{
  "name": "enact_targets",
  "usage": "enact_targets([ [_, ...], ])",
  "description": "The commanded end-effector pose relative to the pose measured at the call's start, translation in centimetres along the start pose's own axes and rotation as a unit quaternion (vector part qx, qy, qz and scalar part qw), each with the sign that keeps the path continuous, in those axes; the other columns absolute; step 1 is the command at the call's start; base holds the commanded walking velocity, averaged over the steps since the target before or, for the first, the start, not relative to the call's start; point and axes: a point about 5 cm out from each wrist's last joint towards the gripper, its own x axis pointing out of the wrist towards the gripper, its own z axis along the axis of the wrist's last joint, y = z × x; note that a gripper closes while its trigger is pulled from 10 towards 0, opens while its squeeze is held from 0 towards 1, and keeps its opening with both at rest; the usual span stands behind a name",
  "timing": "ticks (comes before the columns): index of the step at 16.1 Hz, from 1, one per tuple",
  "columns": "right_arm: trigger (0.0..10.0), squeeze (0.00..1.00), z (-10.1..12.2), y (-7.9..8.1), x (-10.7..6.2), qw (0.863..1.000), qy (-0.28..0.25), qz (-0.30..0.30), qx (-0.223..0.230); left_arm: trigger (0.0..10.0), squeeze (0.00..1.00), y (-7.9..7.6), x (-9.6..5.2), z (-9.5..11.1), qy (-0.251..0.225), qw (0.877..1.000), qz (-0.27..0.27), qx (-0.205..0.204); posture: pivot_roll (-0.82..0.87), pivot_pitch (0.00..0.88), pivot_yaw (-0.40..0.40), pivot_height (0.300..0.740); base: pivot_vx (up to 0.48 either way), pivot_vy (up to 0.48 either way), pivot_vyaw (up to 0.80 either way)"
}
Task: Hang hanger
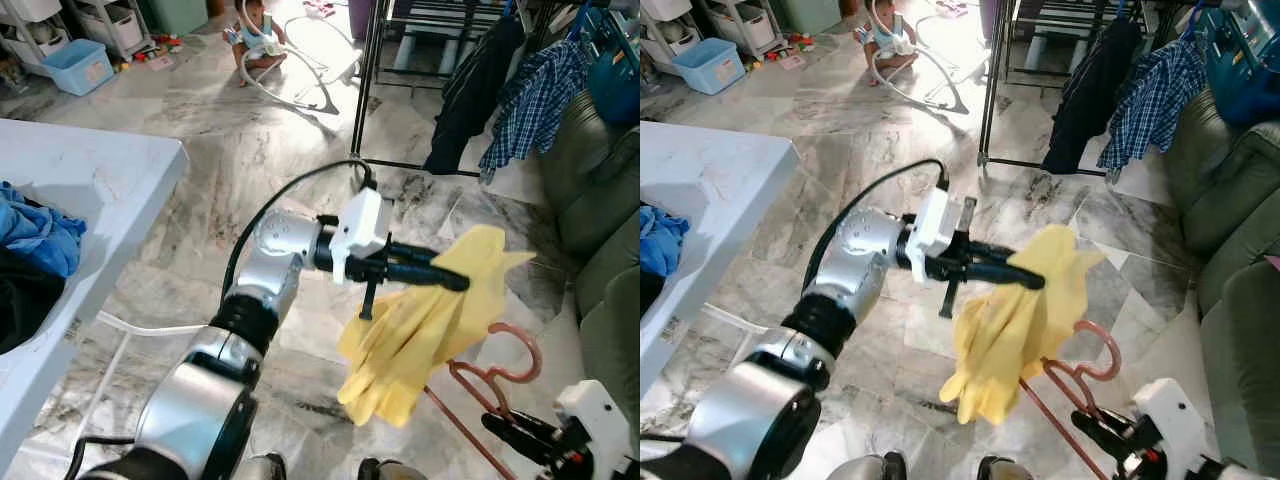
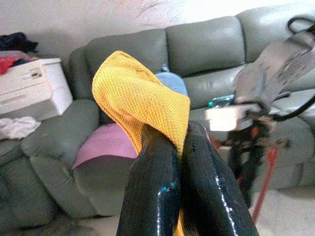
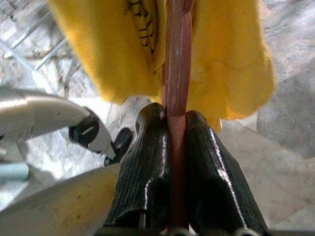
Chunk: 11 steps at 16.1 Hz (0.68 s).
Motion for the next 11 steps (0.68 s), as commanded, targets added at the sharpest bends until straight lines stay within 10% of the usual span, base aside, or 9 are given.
enact_targets([
  [1, 10.0, 0.00, -0.3, 0.0, 0.3, 1.000, -0.002, -0.013, 0.002, 10.0, 0.00, 0.1, 0.5, 1.0, -0.020, 1.000, -0.007, 0.013, -0.08, 0.171, 0.011, 0.740, 0.000, 0.000, 0.00],
  [11, 10.0, 0.00, -4.4, -0.8, -1.2, 0.976, -0.039, -0.182, 0.112, 10.0, 0.00, 2.9, -2.3, 1.4, -0.001, 0.987, 0.160, 0.000, -0.08, 0.161, 0.006, 0.740, 0.000, 0.000, 0.00],
])
